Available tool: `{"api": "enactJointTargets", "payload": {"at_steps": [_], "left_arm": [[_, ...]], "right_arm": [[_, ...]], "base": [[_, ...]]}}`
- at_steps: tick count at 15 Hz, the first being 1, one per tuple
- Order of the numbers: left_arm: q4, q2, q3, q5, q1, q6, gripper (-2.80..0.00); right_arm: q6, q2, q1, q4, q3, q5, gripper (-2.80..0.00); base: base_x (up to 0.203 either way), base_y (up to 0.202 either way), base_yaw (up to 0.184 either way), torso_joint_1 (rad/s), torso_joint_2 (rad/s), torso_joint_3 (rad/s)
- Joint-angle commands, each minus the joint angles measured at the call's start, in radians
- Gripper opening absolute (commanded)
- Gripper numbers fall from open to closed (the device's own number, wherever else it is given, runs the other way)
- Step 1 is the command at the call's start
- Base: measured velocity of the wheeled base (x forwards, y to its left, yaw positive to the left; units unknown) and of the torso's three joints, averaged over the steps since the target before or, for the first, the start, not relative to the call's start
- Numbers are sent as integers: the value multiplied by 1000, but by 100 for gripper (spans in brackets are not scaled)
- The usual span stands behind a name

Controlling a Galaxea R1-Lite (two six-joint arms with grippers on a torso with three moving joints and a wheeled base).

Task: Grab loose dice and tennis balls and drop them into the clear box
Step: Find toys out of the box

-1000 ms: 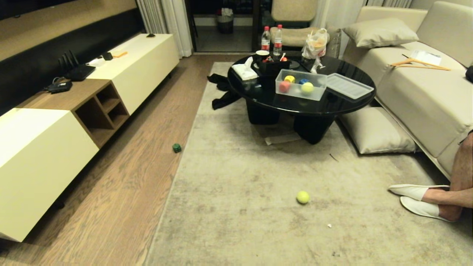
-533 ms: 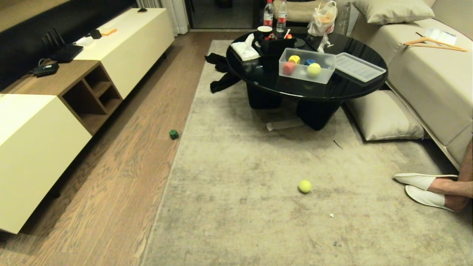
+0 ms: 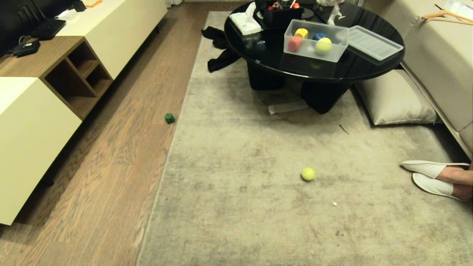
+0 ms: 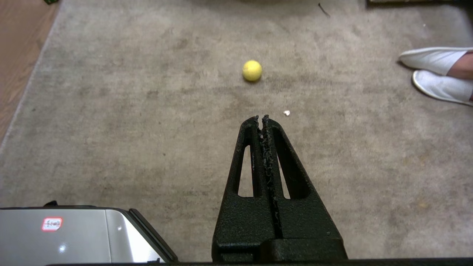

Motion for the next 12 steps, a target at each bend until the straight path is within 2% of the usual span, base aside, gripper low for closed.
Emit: {"api": "enactJointTargets", "payload": {"at_steps": [1, 12], "left_arm": [[0, 0, 2, 0, 0, -1, -280], [-1, 0, 2, 0, -2, -1, -280]], "right_arm": [[0, 2, 0, 0, 0, 0, -280], [1, 2, 0, -6, 3, 0, -280]], "base": [[0, 0, 0, -3, 1, -193], [0, 0, 0, 2, 2, -197]]}}
